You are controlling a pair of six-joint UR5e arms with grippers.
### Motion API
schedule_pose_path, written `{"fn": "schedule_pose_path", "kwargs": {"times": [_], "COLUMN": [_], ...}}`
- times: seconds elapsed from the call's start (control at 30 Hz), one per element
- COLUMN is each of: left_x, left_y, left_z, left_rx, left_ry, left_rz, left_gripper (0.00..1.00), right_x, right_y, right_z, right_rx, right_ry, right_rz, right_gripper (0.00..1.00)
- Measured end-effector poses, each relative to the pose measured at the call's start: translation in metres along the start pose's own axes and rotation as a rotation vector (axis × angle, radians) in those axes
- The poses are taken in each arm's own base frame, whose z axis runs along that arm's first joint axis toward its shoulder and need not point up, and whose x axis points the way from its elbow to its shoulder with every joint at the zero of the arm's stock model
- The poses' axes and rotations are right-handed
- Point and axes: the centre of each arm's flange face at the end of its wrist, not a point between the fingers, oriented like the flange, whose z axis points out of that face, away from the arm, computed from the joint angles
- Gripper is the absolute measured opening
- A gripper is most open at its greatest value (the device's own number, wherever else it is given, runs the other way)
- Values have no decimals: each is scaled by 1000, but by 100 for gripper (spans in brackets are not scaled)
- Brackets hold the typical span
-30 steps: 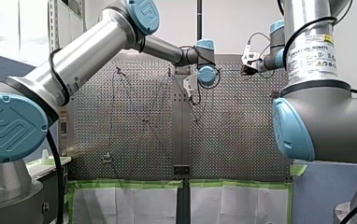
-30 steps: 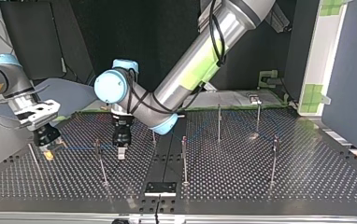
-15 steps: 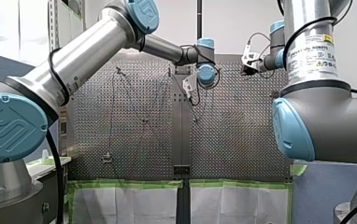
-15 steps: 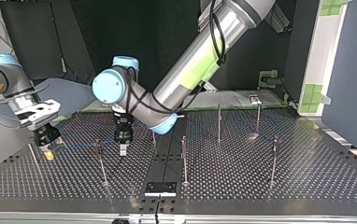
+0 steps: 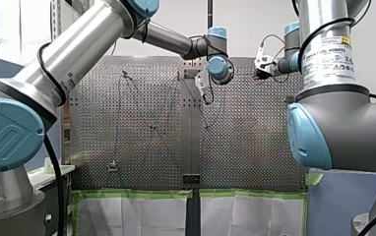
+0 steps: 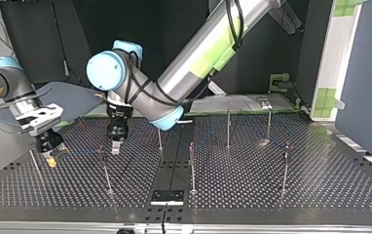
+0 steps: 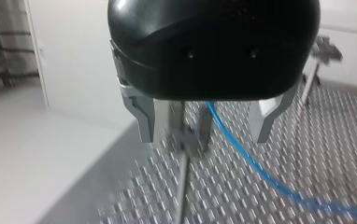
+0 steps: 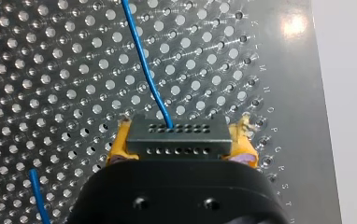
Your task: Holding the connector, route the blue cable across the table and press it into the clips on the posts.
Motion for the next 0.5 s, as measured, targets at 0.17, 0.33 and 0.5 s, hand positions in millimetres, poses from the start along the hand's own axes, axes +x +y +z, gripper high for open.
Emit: {"fn": "schedule_pose_path", "kwargs": {"times": [0.17,0.33,0.5], "left_x": [-15,-33,-52], "left_y": [-2,3,10], "left_z": [-10,-19,-29], "left_rx": [18,-8,-46], "left_ry": [-29,-77,-131], "left_rz": [-14,-9,-4], "left_gripper": [100,100,100], "right_x": [0,-1,-1], "right_y": [0,-2,-3], "right_z": [0,0,1], "right_rx": [0,4,4], "right_ry": [-1,-2,-1], "right_rz": [-1,-1,-2], "right_gripper": [0,0,0]}}
